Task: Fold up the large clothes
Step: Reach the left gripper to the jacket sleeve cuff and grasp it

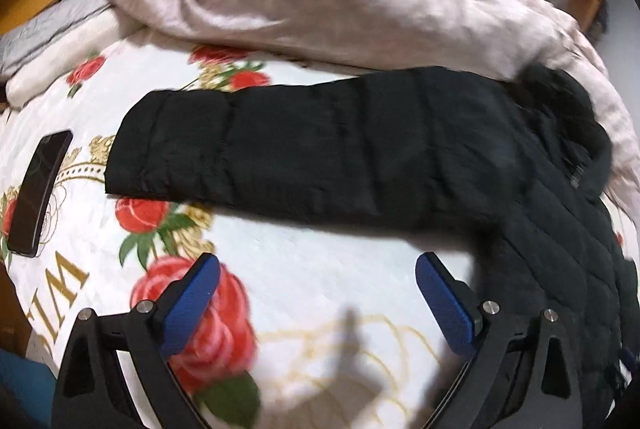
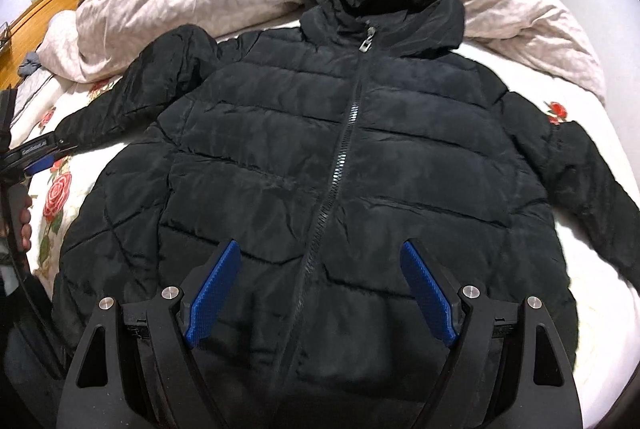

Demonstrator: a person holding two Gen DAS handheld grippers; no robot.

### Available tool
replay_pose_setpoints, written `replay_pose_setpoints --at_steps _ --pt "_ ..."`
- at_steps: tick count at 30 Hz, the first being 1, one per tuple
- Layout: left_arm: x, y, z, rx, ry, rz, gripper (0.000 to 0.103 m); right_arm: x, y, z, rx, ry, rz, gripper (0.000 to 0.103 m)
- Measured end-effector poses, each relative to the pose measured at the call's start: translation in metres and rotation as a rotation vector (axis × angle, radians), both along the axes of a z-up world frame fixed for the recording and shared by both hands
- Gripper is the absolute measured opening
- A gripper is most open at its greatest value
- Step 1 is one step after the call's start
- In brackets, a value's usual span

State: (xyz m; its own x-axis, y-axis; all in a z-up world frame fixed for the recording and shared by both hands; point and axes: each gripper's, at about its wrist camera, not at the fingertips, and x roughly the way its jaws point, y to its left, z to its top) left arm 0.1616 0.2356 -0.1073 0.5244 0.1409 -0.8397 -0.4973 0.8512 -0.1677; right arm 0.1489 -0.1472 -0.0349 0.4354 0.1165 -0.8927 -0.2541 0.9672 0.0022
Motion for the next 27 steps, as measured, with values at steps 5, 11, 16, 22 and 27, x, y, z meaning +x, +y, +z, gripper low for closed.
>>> replay_pose_setpoints --at_steps 5,11,16,22,27 --pt "0.010 0.036 -0.023 -0.041 0.003 0.097 0.099 0.017 0.006 -0.013 -0.014 0.012 -0.006 0.082" --pt "0.019 0.066 -0.041 -0.101 -0.011 0.189 0.099 0.034 0.007 -0.024 -0.026 0.026 -0.013 0.082" --pt "0.034 0.078 -0.047 -0.068 -0.026 0.212 0.093 0.042 0.001 -0.032 -0.039 0.047 -0.033 0.082" --pt "0.046 0.074 -0.037 -0.002 -0.032 0.167 0.034 0.042 -0.011 -0.037 -0.052 0.063 -0.058 0.082" --pt "0.048 0.058 -0.005 0.060 -0.033 0.123 0.021 0.035 -0.022 -0.031 -0.061 0.056 -0.081 0.082"
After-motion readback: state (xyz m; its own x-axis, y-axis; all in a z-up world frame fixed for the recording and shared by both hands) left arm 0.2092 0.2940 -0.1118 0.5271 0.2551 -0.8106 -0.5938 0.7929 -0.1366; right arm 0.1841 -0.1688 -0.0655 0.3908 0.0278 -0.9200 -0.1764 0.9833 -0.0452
